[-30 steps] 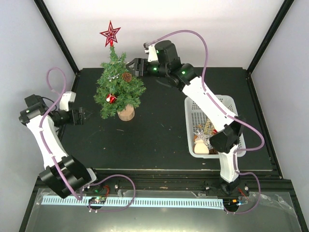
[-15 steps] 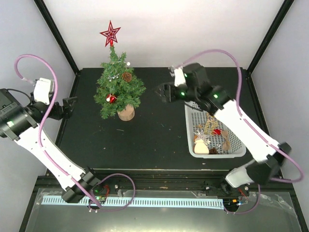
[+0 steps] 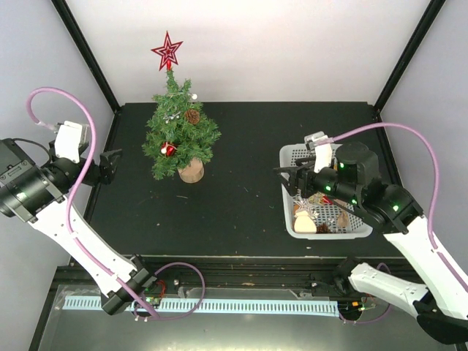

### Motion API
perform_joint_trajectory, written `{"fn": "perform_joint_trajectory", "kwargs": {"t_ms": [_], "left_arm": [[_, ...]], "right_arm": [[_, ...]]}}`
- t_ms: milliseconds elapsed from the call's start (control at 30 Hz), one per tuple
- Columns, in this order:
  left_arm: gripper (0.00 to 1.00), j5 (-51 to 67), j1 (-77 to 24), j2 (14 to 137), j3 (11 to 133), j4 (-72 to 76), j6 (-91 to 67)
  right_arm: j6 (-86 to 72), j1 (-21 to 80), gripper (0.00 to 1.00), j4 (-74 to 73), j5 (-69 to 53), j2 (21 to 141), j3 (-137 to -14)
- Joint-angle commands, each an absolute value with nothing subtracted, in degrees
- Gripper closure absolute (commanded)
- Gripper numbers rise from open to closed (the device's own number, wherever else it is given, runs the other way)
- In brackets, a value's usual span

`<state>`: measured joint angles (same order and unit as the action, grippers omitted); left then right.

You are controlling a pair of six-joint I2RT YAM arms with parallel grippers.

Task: Decorate the small christmas tree

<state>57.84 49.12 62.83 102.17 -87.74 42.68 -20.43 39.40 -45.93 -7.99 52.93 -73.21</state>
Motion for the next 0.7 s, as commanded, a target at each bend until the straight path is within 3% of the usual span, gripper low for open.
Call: {"fn": "perform_joint_trajectory", "kwargs": {"t_ms": [0,667], "left_arm": [[0.01,57.74,49.45,61.12,102.04,-89.21,42.78],[0.01,56.87,49.39,59.74,100.48,-89.17,41.92]], "right_arm": [[-19.79,39.37,0.18,-48.10,-5.15,50.42,-72.60],[-22.56,39.37,0.19,-47.41,-3.17,49.80,-72.62]]}}
